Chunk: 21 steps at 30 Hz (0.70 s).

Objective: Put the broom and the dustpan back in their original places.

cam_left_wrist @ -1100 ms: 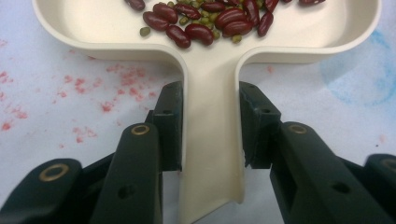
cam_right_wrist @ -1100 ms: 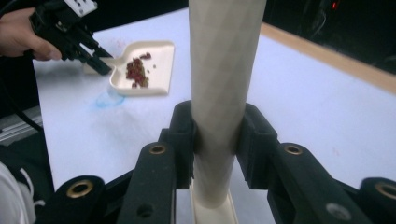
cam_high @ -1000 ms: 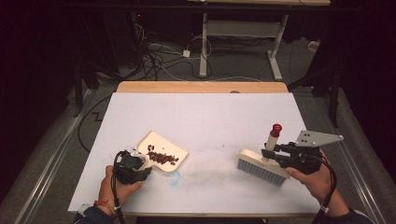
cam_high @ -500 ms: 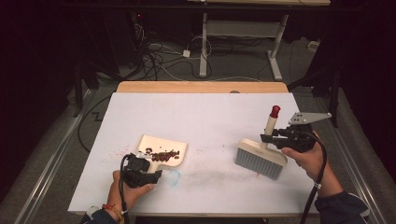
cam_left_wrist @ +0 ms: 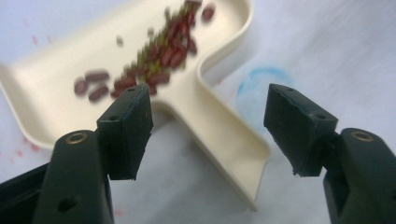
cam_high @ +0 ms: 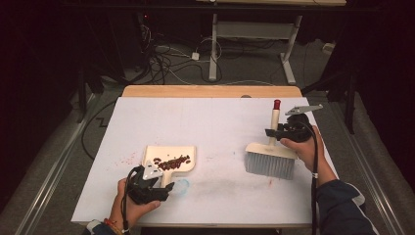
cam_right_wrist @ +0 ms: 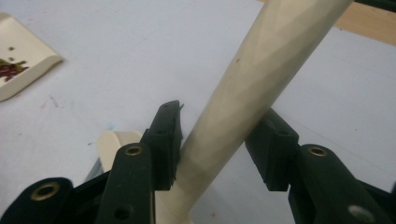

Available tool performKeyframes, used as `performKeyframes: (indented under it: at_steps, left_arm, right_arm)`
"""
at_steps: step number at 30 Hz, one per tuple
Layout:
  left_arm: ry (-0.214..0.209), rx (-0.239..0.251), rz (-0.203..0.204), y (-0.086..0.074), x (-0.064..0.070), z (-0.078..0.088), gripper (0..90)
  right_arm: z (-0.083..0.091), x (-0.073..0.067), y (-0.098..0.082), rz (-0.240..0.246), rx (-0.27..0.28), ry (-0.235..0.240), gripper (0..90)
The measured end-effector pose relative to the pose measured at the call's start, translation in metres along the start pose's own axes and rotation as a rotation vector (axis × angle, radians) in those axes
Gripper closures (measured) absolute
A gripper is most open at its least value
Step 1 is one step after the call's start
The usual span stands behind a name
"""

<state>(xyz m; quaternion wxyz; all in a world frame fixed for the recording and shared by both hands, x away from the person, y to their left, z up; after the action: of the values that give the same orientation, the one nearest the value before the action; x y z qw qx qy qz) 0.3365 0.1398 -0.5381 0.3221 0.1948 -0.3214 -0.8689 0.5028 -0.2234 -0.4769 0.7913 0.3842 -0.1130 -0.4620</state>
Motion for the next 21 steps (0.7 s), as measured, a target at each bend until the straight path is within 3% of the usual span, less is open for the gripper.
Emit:
performKeyframes:
  at_steps: [3,5,9,11,16,18,21]
  left_arm:
    - [0.022,0.056,-0.047,0.002,-0.002,0.007,26.2]
    - [0.050,0.068,-0.075,0.001,-0.006,0.010,23.4]
    - [0.050,0.091,-0.079,-0.001,-0.012,0.012,21.5]
    - [0.048,0.081,-0.058,-0.003,-0.013,0.011,20.4]
    - [0.047,0.083,-0.067,-0.002,-0.008,0.010,20.4]
    - [0.038,0.081,-0.074,-0.001,-0.006,0.009,20.4]
    - [0.036,0.085,-0.082,0.001,-0.003,0.008,20.4]
  right_arm:
    - [-0.009,0.002,0.003,-0.022,-0.006,-0.012,56.7]
    - [-0.014,0.003,0.004,-0.029,-0.007,-0.021,57.0]
    - [-0.026,0.008,0.005,-0.054,0.001,-0.082,52.2]
    - [-0.030,0.006,0.008,-0.059,0.023,-0.071,47.6]
    - [-0.035,0.001,0.012,-0.015,0.051,-0.102,44.3]
    - [-0.036,0.003,0.015,-0.012,0.072,-0.138,43.4]
    - [-0.038,0.001,0.021,-0.019,0.118,-0.135,41.9]
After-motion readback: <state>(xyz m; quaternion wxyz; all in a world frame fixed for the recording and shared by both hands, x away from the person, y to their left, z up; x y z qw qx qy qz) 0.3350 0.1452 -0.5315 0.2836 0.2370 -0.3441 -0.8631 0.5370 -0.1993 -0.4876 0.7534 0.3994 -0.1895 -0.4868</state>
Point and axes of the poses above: each handheld gripper's, and its own axes: z roughly backward along the jaws, y roughly out of its top, x roughly to its right, the point moved 10 cm from there along -z, roughly forward along the jaws, and after that the axes turned 9 degrees about -z, right-handed, at the moved point
